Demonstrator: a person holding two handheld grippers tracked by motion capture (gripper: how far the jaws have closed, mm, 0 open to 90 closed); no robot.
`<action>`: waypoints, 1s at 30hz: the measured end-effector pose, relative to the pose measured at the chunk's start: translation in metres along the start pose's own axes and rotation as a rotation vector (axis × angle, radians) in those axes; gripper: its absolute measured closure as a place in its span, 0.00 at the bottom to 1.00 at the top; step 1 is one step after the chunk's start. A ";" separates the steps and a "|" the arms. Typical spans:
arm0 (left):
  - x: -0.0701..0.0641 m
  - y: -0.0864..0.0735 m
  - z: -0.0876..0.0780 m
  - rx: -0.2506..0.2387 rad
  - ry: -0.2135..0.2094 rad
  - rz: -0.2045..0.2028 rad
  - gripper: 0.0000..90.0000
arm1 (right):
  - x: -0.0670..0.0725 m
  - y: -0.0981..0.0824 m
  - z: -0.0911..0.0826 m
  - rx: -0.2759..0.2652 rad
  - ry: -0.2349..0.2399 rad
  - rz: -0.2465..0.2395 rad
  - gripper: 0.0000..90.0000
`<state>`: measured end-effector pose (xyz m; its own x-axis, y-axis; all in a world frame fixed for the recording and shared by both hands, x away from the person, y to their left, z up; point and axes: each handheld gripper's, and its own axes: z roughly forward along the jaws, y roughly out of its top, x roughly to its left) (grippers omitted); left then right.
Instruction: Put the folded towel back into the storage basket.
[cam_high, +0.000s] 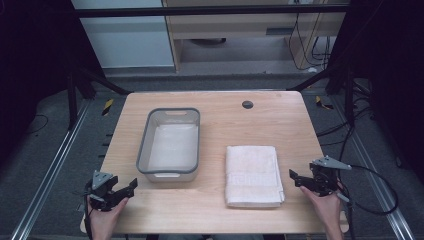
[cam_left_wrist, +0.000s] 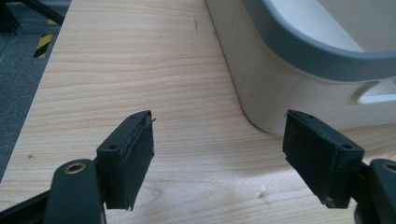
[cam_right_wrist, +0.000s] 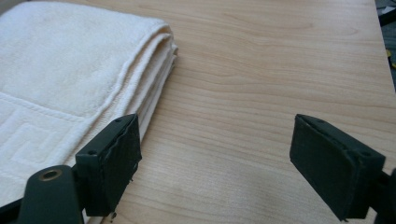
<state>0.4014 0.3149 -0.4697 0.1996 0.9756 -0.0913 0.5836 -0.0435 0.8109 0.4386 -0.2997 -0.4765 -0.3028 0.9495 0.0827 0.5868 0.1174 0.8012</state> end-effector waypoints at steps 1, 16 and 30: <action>-0.001 0.000 -0.001 -0.005 -0.008 -0.005 0.27 | 0.001 0.000 -0.002 -0.006 0.006 -0.003 0.19; -0.010 0.005 -0.015 -0.110 -0.049 0.011 0.31 | 0.008 0.006 -0.008 -0.035 0.023 -0.016 0.24; -0.027 0.018 -0.035 -0.200 -0.130 0.031 0.34 | 0.025 0.024 -0.022 -0.093 0.079 -0.037 0.26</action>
<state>0.3794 0.2955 -0.4322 0.3225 0.9380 -0.1275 0.4109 -0.0173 0.9115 0.4281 -0.2792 -0.4421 -0.3836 0.9186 0.0952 0.5027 0.1211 0.8560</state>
